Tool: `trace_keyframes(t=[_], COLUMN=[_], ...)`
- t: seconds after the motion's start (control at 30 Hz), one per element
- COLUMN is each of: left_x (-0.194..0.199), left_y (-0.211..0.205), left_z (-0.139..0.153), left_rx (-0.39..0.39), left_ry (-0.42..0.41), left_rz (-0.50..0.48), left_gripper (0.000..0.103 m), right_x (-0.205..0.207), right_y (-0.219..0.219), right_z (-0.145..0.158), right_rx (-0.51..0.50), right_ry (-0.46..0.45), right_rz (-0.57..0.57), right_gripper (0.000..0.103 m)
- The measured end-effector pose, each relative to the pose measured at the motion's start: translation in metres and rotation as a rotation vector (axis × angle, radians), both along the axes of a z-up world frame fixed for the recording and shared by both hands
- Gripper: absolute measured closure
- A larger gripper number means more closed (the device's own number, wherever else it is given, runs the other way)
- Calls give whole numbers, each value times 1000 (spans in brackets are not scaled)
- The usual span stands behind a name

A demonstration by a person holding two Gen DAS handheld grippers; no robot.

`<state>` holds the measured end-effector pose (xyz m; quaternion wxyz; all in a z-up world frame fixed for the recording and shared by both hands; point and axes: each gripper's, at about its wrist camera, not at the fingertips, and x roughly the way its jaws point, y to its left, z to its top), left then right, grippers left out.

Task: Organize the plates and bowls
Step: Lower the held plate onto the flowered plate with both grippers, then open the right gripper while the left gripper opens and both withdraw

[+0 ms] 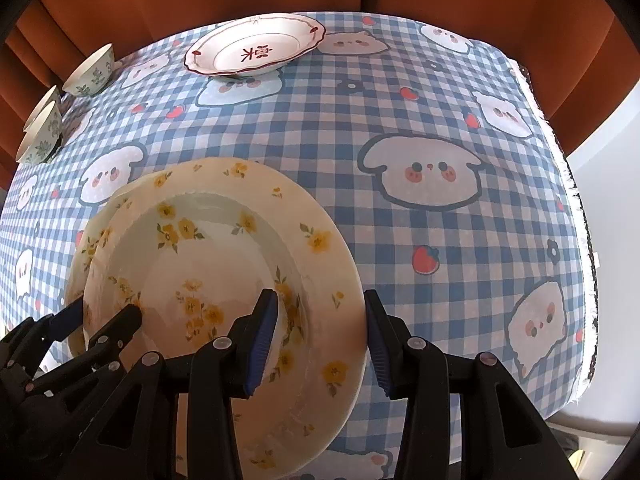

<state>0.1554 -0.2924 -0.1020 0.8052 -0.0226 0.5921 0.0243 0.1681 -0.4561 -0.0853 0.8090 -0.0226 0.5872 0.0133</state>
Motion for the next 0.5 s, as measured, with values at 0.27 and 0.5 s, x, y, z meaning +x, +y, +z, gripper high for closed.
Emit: trace_keyframes(t=[0.27, 0.5], left_x=[-2, -9], left_y=[-5, 0], left_z=[2, 13], left_rx=[30, 52], left_ry=[11, -16], left_rz=[-13, 27], left_gripper=[32, 30], right_x=[-9, -6], right_y=[-12, -4], right_z=[20, 13], right_rx=[-23, 25], right_ry=[-123, -102], right_rz=[-9, 32], right_gripper=[78, 81])
